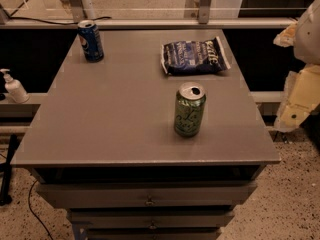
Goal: Knock green can over
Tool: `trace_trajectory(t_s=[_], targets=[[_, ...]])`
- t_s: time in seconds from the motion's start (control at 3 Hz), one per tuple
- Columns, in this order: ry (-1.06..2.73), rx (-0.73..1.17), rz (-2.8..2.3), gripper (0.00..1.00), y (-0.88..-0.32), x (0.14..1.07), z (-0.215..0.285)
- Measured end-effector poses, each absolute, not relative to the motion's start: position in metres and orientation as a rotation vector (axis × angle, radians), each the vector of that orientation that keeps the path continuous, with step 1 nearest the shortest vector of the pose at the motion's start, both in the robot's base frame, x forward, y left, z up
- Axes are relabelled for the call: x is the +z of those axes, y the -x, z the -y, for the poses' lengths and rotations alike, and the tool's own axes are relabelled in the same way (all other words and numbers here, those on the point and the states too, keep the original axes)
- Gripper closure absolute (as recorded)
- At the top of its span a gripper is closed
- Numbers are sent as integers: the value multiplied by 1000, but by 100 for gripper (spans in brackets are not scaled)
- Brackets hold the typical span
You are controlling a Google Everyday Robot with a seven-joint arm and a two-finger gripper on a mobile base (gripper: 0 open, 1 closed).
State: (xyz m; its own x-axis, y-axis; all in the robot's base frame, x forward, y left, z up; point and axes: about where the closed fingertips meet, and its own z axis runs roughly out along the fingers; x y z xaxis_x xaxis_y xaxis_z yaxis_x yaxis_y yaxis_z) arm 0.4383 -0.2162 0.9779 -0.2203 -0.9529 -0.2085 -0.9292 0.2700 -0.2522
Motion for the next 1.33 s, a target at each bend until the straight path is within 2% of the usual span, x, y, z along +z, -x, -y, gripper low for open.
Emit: trace_trajectory(t_s=[0.67,1.33], targets=[[1689,-62,-2198,0,-438,982,214],[1528,253,-2058,0,-454,941,166]])
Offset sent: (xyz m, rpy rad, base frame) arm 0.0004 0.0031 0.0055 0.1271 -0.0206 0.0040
